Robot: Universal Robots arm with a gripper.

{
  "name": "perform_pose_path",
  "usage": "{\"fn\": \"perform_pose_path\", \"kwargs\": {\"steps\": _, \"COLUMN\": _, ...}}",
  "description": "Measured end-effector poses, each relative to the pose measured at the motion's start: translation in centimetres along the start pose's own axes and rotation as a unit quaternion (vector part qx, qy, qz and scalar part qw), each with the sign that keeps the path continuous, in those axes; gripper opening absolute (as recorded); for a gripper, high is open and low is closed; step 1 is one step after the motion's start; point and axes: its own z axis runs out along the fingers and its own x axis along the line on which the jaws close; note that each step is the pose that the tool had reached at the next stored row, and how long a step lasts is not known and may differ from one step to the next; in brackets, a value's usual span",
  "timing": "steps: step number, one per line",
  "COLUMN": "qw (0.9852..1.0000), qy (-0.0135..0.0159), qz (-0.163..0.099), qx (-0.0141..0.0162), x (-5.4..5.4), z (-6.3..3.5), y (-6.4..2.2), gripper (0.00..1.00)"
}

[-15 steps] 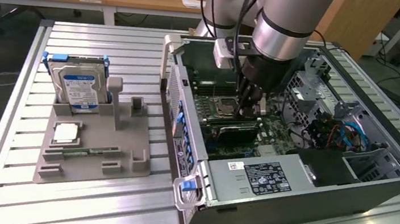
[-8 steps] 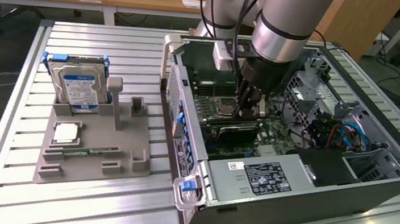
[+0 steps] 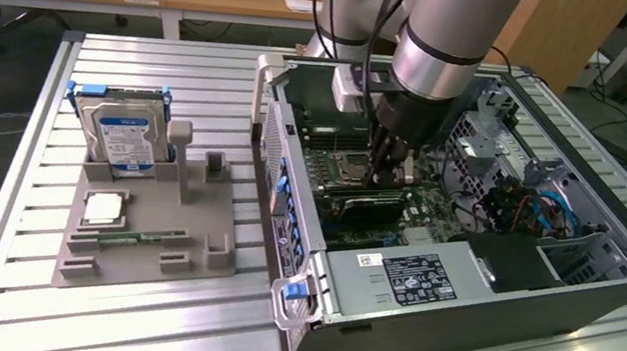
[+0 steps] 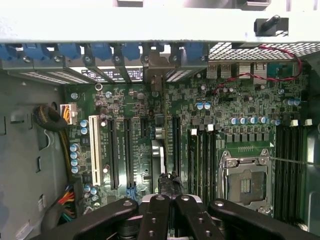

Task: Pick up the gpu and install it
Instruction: 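Press down on the gpu until it lock into place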

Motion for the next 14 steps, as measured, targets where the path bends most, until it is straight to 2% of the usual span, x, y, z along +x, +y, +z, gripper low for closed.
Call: {"fn": "perform_pose_path", "kwargs": {"steps": 14, "qw": 1.0000, "qy": 0.0000, "qz": 0.000, "qx": 0.0000, "x": 0.26, "z": 1.01, "y": 0.00, "gripper": 0.11}}
